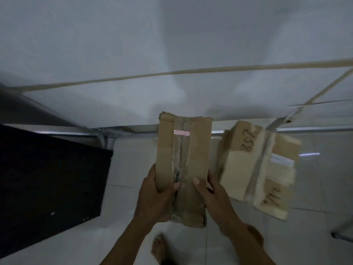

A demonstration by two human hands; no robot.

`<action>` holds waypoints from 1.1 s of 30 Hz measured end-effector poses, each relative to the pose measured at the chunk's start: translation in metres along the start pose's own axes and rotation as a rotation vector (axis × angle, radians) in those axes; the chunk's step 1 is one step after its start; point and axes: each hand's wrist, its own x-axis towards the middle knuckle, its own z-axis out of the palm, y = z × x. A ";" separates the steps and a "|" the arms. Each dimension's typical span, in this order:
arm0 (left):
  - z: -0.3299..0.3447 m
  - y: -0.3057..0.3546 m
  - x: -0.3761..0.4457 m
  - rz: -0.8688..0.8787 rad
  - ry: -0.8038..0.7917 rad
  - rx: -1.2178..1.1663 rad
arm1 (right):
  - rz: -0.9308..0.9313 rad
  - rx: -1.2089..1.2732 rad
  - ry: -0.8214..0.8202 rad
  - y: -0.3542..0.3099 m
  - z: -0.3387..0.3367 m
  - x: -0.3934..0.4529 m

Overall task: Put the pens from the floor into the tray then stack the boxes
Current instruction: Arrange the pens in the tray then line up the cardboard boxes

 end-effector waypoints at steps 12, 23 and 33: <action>-0.216 -0.089 0.004 -0.134 0.048 0.003 | 0.088 -0.035 0.012 0.051 0.243 -0.011; -0.223 -0.192 0.124 -0.268 0.151 -0.033 | 0.093 -0.188 -0.105 0.111 0.290 0.128; -0.207 -0.341 0.244 -0.294 0.161 0.063 | 0.074 -0.537 -0.159 0.209 0.323 0.254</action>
